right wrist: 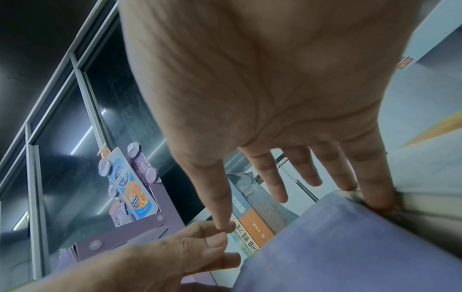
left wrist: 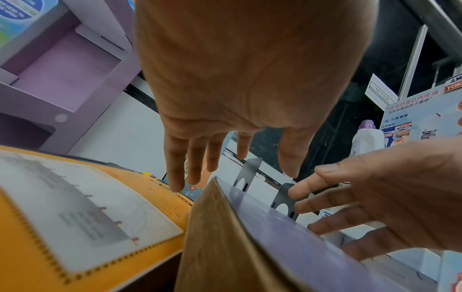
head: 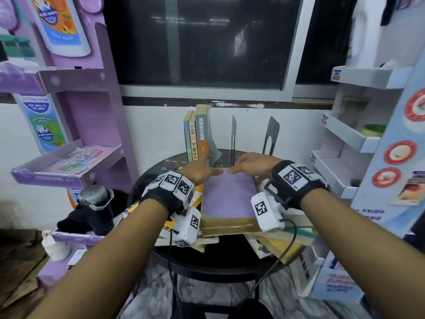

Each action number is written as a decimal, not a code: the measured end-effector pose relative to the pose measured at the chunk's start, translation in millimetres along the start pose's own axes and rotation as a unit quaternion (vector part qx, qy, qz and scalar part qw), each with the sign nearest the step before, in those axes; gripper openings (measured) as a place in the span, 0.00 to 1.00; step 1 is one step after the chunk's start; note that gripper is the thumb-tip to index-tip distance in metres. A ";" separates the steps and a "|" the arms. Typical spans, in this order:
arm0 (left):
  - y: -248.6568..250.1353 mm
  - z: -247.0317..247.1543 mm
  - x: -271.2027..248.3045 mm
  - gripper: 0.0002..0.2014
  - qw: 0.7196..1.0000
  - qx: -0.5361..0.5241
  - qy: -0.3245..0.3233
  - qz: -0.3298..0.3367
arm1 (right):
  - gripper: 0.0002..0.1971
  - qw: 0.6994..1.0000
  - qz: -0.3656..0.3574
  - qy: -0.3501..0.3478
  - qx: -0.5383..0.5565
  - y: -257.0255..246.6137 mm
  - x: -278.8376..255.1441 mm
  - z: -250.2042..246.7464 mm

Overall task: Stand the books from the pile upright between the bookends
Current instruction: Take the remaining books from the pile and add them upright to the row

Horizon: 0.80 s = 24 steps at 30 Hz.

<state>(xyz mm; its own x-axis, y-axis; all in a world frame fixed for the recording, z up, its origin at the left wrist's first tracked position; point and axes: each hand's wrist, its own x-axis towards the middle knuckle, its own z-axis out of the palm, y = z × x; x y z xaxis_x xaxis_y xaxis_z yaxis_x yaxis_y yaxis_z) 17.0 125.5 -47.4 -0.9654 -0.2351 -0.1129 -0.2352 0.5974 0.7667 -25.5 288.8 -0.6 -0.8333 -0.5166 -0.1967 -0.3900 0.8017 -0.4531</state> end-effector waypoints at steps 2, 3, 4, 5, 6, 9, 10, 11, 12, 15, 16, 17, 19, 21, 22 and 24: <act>-0.8 5.5 0.2 0.37 1.000 0.014 -0.006 -0.022 | 0.26 1.000 0.004 0.012 0.020 2.4 -3.9 1.7; -1.1 7.4 0.0 0.38 0.999 0.017 -0.007 -0.031 | 0.26 0.999 0.007 0.017 0.027 3.1 -5.0 2.5; -2.3 9.5 0.1 0.39 0.999 0.020 -0.009 -0.042 | 0.25 0.999 0.009 0.020 0.032 4.0 -6.0 3.1; -3.4 11.3 -0.4 0.39 0.998 0.020 -0.014 -0.053 | 0.25 0.999 0.011 0.021 0.037 4.7 -6.8 3.9; -4.9 12.6 -0.7 0.40 0.998 0.012 -0.019 -0.065 | 0.25 0.999 0.014 0.022 0.041 5.3 -7.5 4.5; -8.7 14.0 -2.3 0.41 0.995 -0.031 -0.030 -0.092 | 0.23 0.998 0.022 0.038 0.052 8.2 -6.7 5.1; -10.2 13.7 -1.7 0.41 0.994 -0.040 -0.032 -0.095 | 0.23 0.997 0.024 0.044 0.055 8.2 -6.5 5.3; -12.3 13.1 -0.7 0.42 0.994 -0.045 -0.033 -0.098 | 0.24 0.997 0.028 0.042 0.061 7.6 -6.6 5.5; -12.9 12.3 -1.5 0.43 0.993 -0.048 -0.035 -0.099 | 0.25 0.996 0.035 0.033 0.069 6.6 -6.8 6.4; -13.3 12.3 -3.8 0.42 0.992 -0.054 -0.037 -0.103 | 0.29 0.997 0.055 0.006 0.057 3.7 -8.4 11.4; -13.0 13.0 -5.0 0.42 0.993 -0.052 -0.033 -0.102 | 0.33 0.997 0.054 0.007 0.047 3.7 -8.8 13.4; -12.6 13.6 -5.9 0.43 0.993 -0.046 -0.030 -0.100 | 0.35 0.998 0.050 0.010 0.035 4.0 -8.9 14.7; -12.6 14.8 -7.4 0.43 0.995 -0.031 -0.022 -0.095 | 0.37 0.999 0.044 0.014 0.020 4.8 -9.7 16.3; -11.9 14.9 -8.7 0.43 0.996 -0.018 -0.010 -0.092 | 0.37 0.999 0.039 0.012 0.019 4.1 -11.3 16.5; -10.7 15.0 -9.7 0.43 0.996 -0.013 -0.002 -0.089 | 0.37 0.999 0.040 0.012 0.020 3.6 -12.3 16.8; -7.7 15.4 -12.1 0.42 0.996 -0.016 0.010 -0.089 | 0.36 0.999 0.038 0.018 0.022 2.3 -14.2 16.8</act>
<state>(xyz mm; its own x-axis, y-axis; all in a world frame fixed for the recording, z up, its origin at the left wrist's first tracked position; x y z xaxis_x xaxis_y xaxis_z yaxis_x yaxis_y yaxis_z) 28.8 135.5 -61.7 -0.9062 -0.3501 -0.2370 -0.3985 0.5203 0.7553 -8.0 292.9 -13.4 -0.8736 -0.4430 -0.2015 -0.3079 0.8237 -0.4762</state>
